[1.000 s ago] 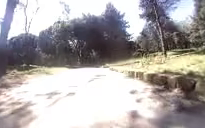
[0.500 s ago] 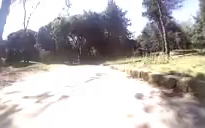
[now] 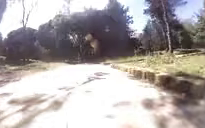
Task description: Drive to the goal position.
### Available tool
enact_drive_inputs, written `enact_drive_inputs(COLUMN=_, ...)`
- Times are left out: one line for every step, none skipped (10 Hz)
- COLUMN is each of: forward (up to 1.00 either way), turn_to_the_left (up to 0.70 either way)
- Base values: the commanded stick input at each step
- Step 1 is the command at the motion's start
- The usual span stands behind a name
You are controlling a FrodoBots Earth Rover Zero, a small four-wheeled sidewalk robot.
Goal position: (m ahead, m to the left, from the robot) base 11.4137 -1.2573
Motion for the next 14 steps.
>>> enact_drive_inputs(forward=0.70, turn_to_the_left=0.00)
enact_drive_inputs(forward=0.70, turn_to_the_left=0.00)
enact_drive_inputs(forward=0.70, turn_to_the_left=0.00)
enact_drive_inputs(forward=0.70, turn_to_the_left=0.00)
enact_drive_inputs(forward=0.70, turn_to_the_left=0.00)
enact_drive_inputs(forward=0.70, turn_to_the_left=0.00)
enact_drive_inputs(forward=0.70, turn_to_the_left=0.00)
enact_drive_inputs(forward=0.70, turn_to_the_left=0.00)
enact_drive_inputs(forward=0.70, turn_to_the_left=0.00)
enact_drive_inputs(forward=0.70, turn_to_the_left=0.00)
enact_drive_inputs(forward=0.70, turn_to_the_left=0.00)
enact_drive_inputs(forward=0.70, turn_to_the_left=0.00)
enact_drive_inputs(forward=0.70, turn_to_the_left=0.04)
enact_drive_inputs(forward=0.70, turn_to_the_left=0.22)
